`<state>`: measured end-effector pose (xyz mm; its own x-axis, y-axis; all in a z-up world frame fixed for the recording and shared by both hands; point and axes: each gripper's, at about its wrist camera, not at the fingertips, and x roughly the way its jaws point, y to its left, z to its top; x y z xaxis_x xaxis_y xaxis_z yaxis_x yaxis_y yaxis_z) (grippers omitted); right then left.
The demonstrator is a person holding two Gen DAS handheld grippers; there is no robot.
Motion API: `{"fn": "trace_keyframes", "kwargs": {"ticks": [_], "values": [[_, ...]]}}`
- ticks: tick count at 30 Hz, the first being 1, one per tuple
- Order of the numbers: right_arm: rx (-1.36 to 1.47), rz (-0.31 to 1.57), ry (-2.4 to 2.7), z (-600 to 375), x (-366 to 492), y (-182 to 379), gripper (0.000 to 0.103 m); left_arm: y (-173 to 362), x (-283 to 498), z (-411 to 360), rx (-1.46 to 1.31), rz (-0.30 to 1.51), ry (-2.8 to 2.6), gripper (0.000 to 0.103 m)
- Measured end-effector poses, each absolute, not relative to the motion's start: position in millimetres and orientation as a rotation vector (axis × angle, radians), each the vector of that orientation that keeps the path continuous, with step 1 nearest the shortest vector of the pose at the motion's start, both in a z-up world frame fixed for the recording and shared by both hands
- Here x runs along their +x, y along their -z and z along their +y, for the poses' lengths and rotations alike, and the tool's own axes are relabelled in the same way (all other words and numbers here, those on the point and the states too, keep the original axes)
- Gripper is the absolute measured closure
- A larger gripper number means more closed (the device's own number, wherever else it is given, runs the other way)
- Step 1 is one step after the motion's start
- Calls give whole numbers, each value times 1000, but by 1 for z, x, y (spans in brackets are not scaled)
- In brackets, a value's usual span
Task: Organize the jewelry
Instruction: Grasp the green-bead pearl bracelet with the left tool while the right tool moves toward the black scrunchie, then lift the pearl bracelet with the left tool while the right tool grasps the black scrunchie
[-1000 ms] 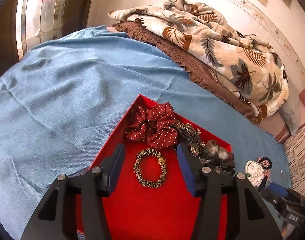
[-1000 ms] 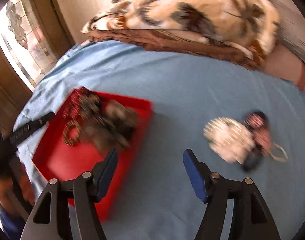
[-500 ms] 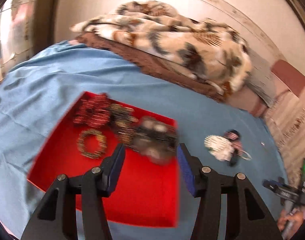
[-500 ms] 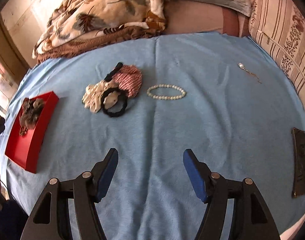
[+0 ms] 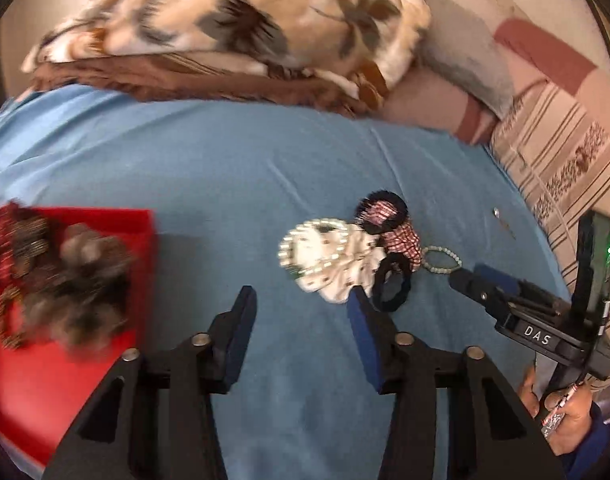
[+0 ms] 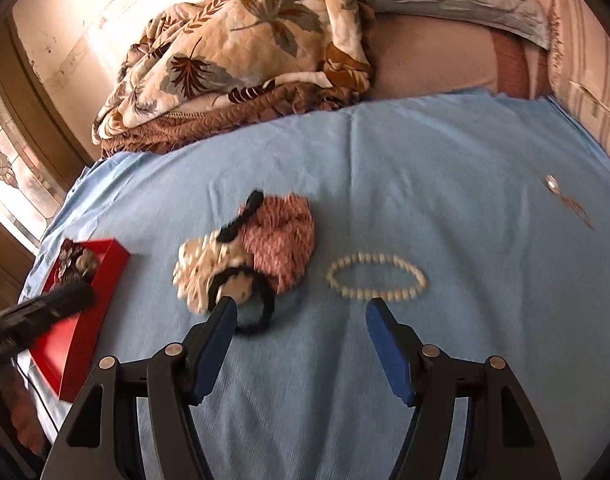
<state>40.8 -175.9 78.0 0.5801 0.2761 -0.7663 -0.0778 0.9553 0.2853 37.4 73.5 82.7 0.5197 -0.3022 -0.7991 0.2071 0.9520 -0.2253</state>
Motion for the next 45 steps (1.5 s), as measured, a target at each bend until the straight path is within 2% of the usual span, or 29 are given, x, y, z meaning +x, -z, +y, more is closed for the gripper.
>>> {"fn": "trace_keyframes", "kwargs": {"ticks": [5, 10, 13, 16, 17, 19, 21, 22, 27, 31, 32, 34, 35, 36, 38, 40, 45], "values": [[287, 931, -247, -180, 69, -67, 31, -60, 72, 33, -1, 1006, 325, 68], [334, 920, -299, -174, 87, -66, 32, -42, 94, 16, 55, 1040, 335, 88], [349, 898, -319, -168, 97, -70, 38, -41, 96, 20, 60, 1036, 315, 93], [332, 887, -329, -160, 105, -70, 57, -49, 92, 35, 19, 1028, 302, 94], [327, 896, -336, -157, 109, -67, 68, -52, 89, 40, -5, 1029, 302, 94], [344, 916, -354, -155, 113, -61, 78, -61, 81, 53, -54, 1026, 312, 94], [361, 936, -378, -154, 113, -58, 95, -71, 66, 63, -85, 1017, 332, 94], [365, 938, -388, -153, 112, -59, 96, -74, 61, 66, -99, 1014, 344, 94], [417, 922, -436, -158, 91, -80, 96, -87, 21, 85, -233, 1015, 443, 94], [361, 914, -357, -165, 69, -86, 95, -77, 1, 98, -239, 1036, 379, 94], [360, 922, -333, -167, 67, -84, 92, -71, 0, 102, -228, 1048, 344, 94], [390, 933, -301, -175, 67, -80, 74, -62, -2, 111, -207, 1072, 268, 94], [411, 935, -284, -179, 66, -78, 58, -61, -4, 115, -208, 1072, 251, 94], [430, 933, -277, -182, 63, -77, 51, -62, -5, 118, -215, 1068, 247, 93], [439, 939, -292, -183, 57, -77, 50, -66, -9, 123, -224, 1054, 255, 86], [427, 961, -318, -178, 48, -75, 50, -70, -13, 127, -225, 1033, 248, 73], [314, 1032, -353, -147, 40, -56, 51, -59, -5, 121, -193, 1063, 254, 72]]}}
